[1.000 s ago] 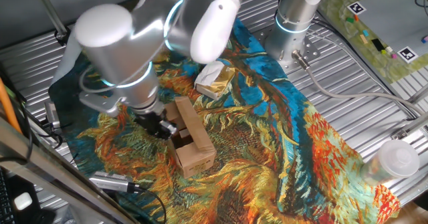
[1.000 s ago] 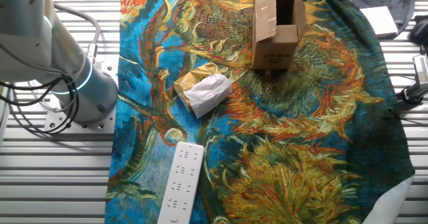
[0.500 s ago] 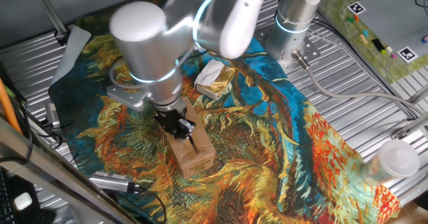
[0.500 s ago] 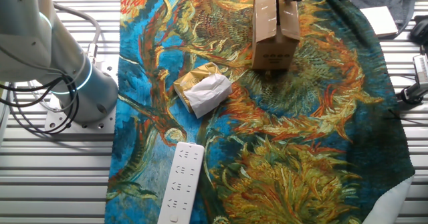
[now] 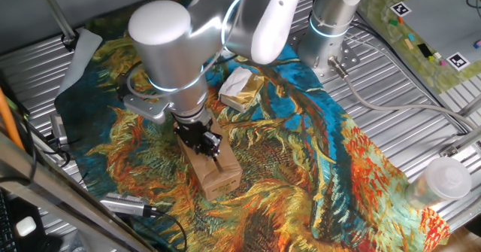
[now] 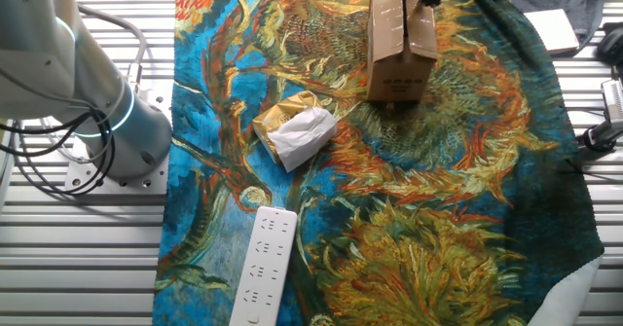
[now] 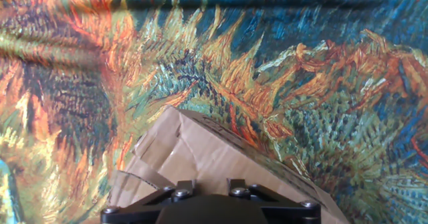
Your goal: Cover the box
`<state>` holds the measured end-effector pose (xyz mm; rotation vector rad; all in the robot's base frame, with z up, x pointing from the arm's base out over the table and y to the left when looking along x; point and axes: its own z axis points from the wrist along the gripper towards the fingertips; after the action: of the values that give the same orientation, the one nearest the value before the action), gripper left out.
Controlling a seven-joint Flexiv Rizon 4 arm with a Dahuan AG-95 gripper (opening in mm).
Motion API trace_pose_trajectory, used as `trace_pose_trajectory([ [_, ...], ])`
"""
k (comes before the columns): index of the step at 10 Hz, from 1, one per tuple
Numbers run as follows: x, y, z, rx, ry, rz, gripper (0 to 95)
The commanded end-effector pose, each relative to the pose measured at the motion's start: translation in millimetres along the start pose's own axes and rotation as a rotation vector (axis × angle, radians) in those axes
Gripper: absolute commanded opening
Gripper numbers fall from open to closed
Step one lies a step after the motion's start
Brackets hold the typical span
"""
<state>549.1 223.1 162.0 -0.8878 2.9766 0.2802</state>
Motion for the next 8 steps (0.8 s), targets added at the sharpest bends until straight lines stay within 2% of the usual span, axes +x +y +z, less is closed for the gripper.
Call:
trace_pose_trajectory([
  [1,2.3,1.9,-4.0,-0.020,-0.005,-0.026,38.0],
  [3,3.3,3.0,-6.2,-0.039,-0.002,-0.043,38.0],
  [4,4.4,4.2,-8.7,-0.059,-0.004,-0.047,38.0],
  [6,5.7,6.2,-11.8,-0.076,0.003,-0.062,38.0],
  [8,8.1,8.7,-11.8,-0.080,-0.001,-0.080,38.0],
])
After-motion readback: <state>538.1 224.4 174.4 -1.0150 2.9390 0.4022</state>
